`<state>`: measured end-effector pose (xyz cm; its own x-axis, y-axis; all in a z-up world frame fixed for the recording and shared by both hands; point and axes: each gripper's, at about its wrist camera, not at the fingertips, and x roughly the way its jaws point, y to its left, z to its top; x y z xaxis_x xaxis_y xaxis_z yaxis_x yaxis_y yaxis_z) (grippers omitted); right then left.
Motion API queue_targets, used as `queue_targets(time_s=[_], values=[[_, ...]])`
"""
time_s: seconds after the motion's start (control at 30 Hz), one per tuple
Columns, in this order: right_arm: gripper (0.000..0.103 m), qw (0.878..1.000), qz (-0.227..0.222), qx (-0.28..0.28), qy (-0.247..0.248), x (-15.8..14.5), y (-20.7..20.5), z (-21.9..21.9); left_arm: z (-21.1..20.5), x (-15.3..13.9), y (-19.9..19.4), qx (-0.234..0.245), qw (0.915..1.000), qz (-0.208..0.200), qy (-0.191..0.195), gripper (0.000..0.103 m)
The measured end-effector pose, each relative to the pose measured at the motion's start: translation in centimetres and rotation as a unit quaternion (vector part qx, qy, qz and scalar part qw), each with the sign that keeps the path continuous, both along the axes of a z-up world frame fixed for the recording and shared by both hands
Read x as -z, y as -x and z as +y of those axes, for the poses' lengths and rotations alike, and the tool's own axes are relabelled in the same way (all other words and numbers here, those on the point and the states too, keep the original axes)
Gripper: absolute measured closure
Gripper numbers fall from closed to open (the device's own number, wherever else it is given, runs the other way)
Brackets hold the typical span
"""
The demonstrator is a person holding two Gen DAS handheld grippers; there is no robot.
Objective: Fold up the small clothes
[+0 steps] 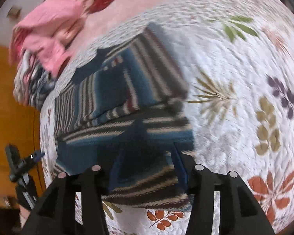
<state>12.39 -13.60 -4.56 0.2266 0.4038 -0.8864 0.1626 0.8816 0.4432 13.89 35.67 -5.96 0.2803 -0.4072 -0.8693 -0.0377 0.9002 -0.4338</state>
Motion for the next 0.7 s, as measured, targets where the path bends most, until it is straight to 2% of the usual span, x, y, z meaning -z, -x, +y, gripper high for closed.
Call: queue_targets(time_s=[0.23,0.37,0.6,0.7], values=[[0.046,0.996,0.015,-0.084,0.027,1.5,-0.8,2.9,-1.1,2.6,-0.1,0.05,0.9966,0.008,-0.064,0.035],[0.044,0.994,0.017,-0.1,0.031,2.1,-1.1,3.4,-2.4,4.1,-0.1,0.085,0.9906,0.012,-0.107,0.035],[0.043,0.99,0.044,-0.12,0.057,4.6,-2.1,4.3,-4.1,7.5,-0.6,0.117,0.9803,0.036,-0.155,0.035],[0.043,0.987,0.058,-0.135,0.072,5.8,-2.3,4.9,-4.6,8.3,-0.7,0.126,0.9765,0.033,-0.172,0.031]])
